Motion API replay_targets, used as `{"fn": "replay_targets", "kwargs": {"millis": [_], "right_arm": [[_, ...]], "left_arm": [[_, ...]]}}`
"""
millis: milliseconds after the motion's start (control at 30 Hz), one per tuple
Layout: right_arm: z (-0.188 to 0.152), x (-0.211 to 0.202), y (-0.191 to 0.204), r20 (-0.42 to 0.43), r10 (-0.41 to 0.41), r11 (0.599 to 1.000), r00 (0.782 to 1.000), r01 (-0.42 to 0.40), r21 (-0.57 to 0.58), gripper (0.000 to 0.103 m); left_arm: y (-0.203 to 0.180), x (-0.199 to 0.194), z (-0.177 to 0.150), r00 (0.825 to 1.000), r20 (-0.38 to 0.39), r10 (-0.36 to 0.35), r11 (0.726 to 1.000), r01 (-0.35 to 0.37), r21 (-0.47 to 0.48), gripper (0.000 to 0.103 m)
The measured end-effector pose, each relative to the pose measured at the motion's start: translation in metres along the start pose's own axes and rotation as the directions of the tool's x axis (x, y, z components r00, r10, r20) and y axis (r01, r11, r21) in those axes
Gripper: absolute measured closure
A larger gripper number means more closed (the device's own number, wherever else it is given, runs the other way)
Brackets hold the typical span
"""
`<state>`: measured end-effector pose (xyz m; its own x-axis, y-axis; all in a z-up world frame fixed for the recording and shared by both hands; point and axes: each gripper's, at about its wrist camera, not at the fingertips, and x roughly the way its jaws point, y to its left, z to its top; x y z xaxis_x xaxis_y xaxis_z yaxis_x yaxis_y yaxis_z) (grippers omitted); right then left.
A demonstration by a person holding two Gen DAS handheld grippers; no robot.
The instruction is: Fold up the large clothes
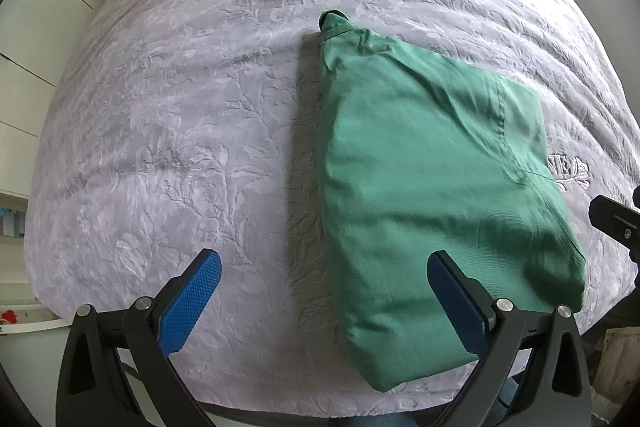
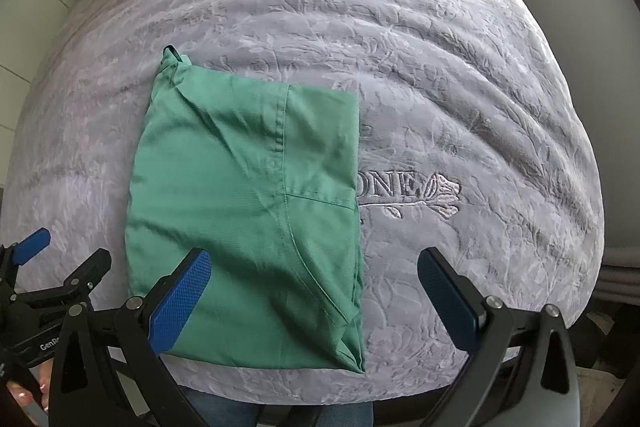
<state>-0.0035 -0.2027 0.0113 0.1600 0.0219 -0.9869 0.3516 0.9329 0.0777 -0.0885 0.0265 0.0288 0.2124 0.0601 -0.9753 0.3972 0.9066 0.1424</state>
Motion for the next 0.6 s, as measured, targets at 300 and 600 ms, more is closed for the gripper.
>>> {"fn": "replay_targets", "kwargs": {"millis": [300,600], "right_arm": [[0.0000,-0.0008,0.0000,0.001,0.000,1.000,1.000,0.000,-0.002,0.000],[0.0008,-0.0004,0.0000,0.001,0.001,1.000,1.000,-0.001,-0.005,0.000]], "left_arm": [[-0.0001,-0.0004,0.0006,1.000,0.001,-0.001,1.000,0.001,0.001,0.000],[-0.0003,-0.0003,0.0020,1.000,0.001,-0.001,1.000,0.001,-0.002,0.000]]}}
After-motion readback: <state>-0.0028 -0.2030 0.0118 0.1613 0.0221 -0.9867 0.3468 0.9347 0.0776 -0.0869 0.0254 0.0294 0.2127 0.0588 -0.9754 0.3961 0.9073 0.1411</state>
